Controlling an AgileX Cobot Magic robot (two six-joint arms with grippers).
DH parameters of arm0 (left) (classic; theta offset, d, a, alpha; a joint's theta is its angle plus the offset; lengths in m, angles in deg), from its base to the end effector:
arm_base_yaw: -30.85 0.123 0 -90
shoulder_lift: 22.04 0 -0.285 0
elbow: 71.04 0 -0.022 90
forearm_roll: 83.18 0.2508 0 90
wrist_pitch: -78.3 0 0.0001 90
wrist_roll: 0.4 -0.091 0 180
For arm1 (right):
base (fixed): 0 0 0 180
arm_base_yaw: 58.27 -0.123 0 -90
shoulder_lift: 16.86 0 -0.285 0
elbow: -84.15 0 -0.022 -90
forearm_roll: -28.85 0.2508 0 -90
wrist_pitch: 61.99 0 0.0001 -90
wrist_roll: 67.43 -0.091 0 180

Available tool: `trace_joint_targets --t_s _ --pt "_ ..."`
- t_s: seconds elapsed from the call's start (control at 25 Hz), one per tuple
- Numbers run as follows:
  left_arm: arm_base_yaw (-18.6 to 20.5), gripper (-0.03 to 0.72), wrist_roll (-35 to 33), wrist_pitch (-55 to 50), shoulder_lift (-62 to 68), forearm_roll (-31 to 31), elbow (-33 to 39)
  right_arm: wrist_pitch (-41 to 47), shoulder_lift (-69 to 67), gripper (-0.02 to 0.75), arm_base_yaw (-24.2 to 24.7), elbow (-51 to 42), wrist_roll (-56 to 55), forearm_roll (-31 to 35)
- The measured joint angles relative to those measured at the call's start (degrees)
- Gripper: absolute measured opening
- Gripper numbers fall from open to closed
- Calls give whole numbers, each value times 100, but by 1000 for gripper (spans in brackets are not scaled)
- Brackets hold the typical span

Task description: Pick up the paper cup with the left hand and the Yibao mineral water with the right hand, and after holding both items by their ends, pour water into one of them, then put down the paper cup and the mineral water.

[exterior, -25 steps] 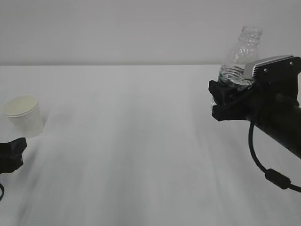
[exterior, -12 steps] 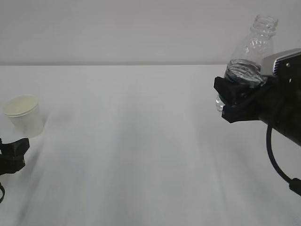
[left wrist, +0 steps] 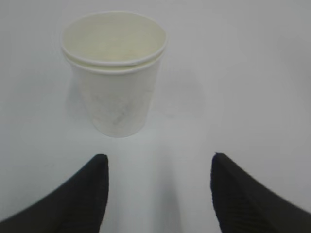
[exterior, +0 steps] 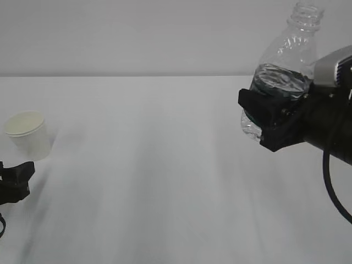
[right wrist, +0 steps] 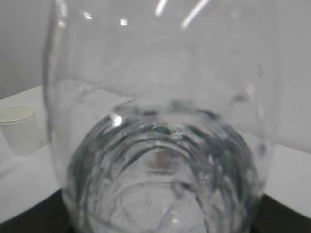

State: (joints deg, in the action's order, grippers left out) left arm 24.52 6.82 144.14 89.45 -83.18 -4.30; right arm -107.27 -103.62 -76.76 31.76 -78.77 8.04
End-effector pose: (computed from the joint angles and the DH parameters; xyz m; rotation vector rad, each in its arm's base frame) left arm 0.2169 -0.0241 0.1034 -0.0153 1.9647 -0.1552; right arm 0.2319 0.1017 0.2232 -0.5116 1.6055 0.4085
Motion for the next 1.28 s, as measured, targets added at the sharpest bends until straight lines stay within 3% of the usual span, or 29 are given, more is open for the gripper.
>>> trace_joint_targets --t_s 0.44,1.28 --pt "0 465 0 0 0 0 0 0 20 417 0 0 -835 -1288" --pt "0 465 0 0 113 -35 -168 0 20 417 0 0 -859 -1313"
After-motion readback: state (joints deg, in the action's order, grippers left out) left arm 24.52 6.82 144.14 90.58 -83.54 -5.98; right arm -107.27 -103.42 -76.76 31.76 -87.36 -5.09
